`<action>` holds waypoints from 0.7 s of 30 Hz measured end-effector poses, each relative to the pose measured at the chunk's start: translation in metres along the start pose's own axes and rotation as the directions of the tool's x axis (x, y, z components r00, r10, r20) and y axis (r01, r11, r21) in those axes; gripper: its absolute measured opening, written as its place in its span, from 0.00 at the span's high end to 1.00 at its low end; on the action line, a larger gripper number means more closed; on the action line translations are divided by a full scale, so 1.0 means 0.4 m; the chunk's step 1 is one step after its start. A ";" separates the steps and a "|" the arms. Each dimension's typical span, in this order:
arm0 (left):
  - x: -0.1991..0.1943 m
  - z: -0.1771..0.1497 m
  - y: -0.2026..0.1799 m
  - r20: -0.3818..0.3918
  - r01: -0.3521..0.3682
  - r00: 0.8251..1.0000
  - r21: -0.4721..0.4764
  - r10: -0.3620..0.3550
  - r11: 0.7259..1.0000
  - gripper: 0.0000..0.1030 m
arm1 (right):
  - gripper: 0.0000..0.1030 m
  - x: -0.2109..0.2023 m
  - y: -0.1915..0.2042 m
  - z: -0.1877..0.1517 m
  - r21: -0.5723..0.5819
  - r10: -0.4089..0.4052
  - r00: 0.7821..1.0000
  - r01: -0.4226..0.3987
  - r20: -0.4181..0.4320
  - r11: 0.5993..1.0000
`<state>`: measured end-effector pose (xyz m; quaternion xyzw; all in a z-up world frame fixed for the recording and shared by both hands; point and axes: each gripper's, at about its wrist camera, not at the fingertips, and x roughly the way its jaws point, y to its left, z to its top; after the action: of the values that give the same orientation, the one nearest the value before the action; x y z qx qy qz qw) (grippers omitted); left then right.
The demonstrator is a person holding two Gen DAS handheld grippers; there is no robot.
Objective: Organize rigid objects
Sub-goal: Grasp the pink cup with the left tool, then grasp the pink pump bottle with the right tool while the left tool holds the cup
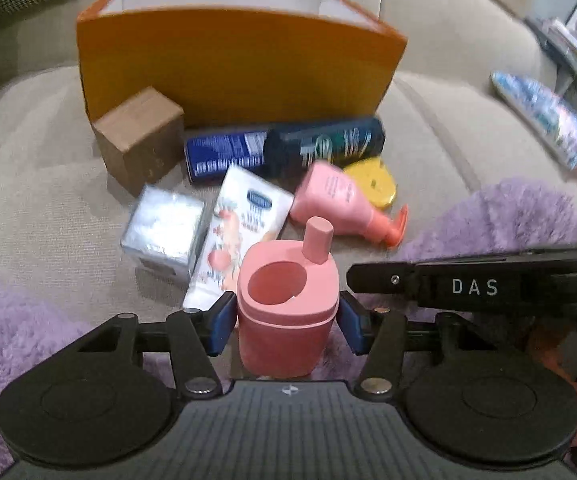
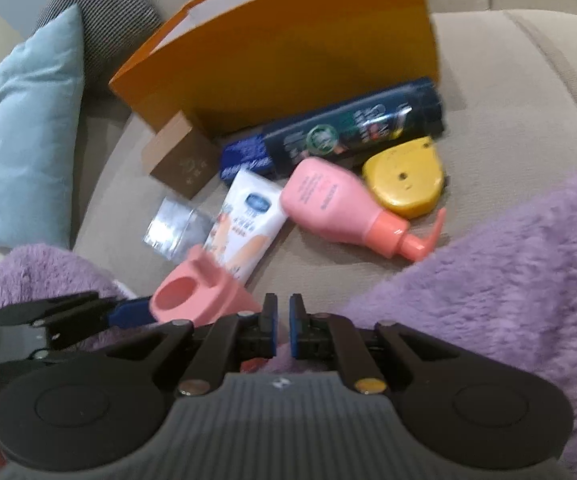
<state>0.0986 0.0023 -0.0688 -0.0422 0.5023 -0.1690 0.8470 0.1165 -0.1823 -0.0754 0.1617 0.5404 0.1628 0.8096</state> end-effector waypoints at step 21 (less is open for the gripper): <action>0.014 0.114 0.045 0.110 0.004 0.994 -0.051 0.001 0.999 0.40 | 0.63 0.018 -0.120 0.052 0.823 -0.162 0.984 0.030 0.076 0.567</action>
<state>0.1448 0.0130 -0.0553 -0.0735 0.4589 -0.1541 0.8720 0.1426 -0.2237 -0.0949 0.4989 0.5026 -0.1617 0.6873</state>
